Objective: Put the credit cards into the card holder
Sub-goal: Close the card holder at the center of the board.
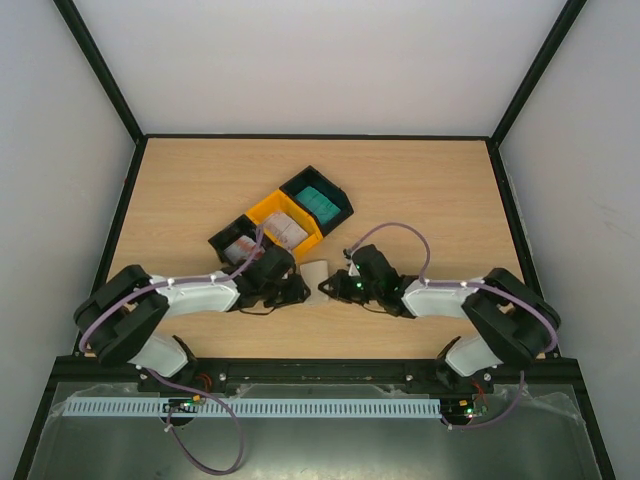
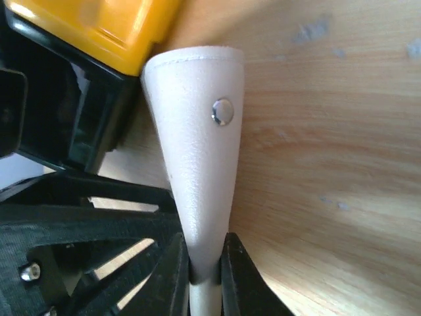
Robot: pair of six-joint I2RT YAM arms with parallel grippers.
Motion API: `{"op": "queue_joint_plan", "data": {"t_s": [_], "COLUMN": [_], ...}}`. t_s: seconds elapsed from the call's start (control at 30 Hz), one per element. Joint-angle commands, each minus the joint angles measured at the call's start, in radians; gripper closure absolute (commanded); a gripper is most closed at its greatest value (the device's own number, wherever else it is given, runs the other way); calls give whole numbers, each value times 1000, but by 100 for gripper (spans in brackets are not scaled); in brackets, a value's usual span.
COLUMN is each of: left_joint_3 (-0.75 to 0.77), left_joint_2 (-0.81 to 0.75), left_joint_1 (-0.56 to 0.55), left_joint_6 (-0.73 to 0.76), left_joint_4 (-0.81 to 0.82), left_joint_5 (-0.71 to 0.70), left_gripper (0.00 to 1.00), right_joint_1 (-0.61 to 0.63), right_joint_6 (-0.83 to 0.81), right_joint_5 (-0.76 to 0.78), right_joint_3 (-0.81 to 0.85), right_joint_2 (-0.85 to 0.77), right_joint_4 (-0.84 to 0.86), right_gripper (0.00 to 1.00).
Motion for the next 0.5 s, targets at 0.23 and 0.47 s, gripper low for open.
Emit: {"op": "queue_joint_plan", "data": {"t_s": [0.23, 0.47], "left_joint_3": [110, 257], "left_joint_2": [-306, -389], "left_joint_1": [5, 41], "left_joint_6": [74, 162], "left_joint_4": [-240, -380], "left_joint_5": [-262, -348], "left_gripper": [41, 36], "right_joint_1": [42, 189], "right_joint_6": [-185, -52], "right_joint_5": [578, 940], "right_joint_3": [315, 532], "right_joint_2": [-208, -58], "right_joint_4": [-953, -1418], "right_gripper": [98, 97]}}
